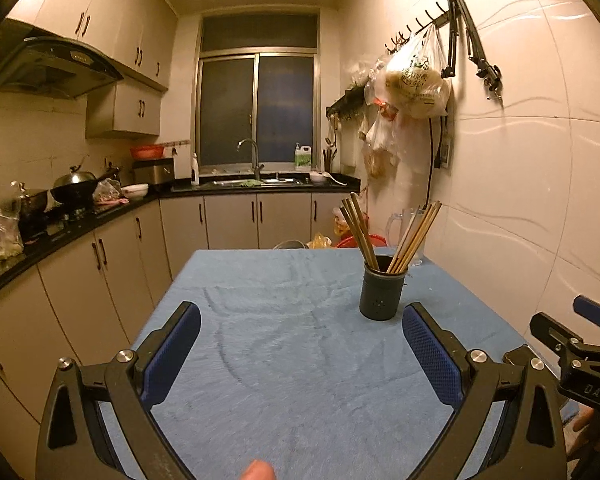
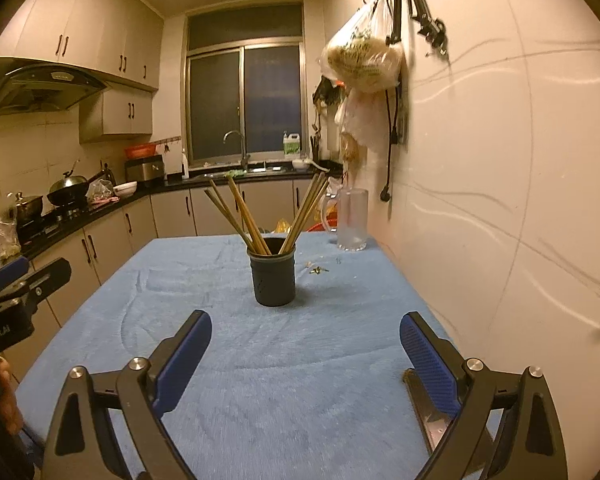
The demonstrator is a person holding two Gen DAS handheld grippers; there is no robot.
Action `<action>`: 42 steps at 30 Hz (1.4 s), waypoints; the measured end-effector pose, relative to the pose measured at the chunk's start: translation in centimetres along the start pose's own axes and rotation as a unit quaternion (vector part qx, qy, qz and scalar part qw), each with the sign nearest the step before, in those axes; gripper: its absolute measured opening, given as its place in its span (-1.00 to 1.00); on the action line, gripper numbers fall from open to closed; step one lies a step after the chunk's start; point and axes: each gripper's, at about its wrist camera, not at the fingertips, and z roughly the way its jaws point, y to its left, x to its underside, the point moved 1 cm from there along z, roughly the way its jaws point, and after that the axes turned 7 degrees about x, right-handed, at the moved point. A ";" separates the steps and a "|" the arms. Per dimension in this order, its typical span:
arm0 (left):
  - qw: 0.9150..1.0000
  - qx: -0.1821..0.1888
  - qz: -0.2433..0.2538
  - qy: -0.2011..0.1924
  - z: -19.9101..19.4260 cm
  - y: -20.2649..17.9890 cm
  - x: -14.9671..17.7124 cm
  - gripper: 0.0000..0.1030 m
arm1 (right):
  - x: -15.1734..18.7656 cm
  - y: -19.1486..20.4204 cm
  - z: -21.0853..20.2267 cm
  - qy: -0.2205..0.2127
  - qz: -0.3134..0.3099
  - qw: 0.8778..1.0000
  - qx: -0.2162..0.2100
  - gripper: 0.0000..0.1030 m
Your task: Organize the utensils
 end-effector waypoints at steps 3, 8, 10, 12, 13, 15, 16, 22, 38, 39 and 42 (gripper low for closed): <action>1.000 0.001 0.005 -0.010 -1.5 -0.4 0.1 0.96 | 0.3 0.0 -1.8 -0.017 0.000 1.000 0.003 0.87; 1.000 0.007 0.003 -0.025 -3.8 -0.9 0.0 0.99 | 0.6 0.1 -4.7 -0.044 0.000 0.999 0.004 0.87; 1.000 0.016 -0.003 -0.024 -4.5 -0.9 0.1 0.99 | 0.8 -0.1 -5.6 -0.051 0.003 0.999 0.002 0.87; 0.999 0.021 -0.006 -0.026 -5.0 -1.1 0.2 0.99 | 0.9 -0.3 -6.2 -0.054 0.008 0.999 0.001 0.87; 0.999 0.019 -0.004 -0.028 -5.3 -1.2 0.2 0.99 | 1.0 -0.4 -6.4 -0.055 0.009 0.998 0.001 0.87; 0.999 0.017 0.000 -0.031 -5.7 -1.4 0.3 0.99 | 1.2 -0.6 -7.1 -0.060 0.010 0.998 0.002 0.87; 0.999 0.017 0.001 -0.031 -5.8 -1.5 0.3 0.99 | 1.3 -0.7 -7.3 -0.060 0.011 0.998 0.002 0.87; 0.999 0.013 0.018 -0.039 -6.9 -2.6 0.6 1.00 | 1.6 -1.5 -8.7 -0.069 0.018 0.997 0.001 0.87; 0.998 0.010 0.028 -0.048 -7.6 -3.4 0.9 1.00 | 1.7 -2.0 -9.9 -0.079 0.019 0.997 -0.004 0.87; 0.998 0.010 0.029 -0.048 -7.6 -3.4 0.9 1.00 | 1.7 -2.0 -9.8 -0.078 0.019 0.997 -0.004 0.87; 0.998 0.011 0.029 -0.045 -7.3 -3.5 1.0 1.00 | 1.7 -1.9 -9.5 -0.075 0.017 0.997 -0.005 0.87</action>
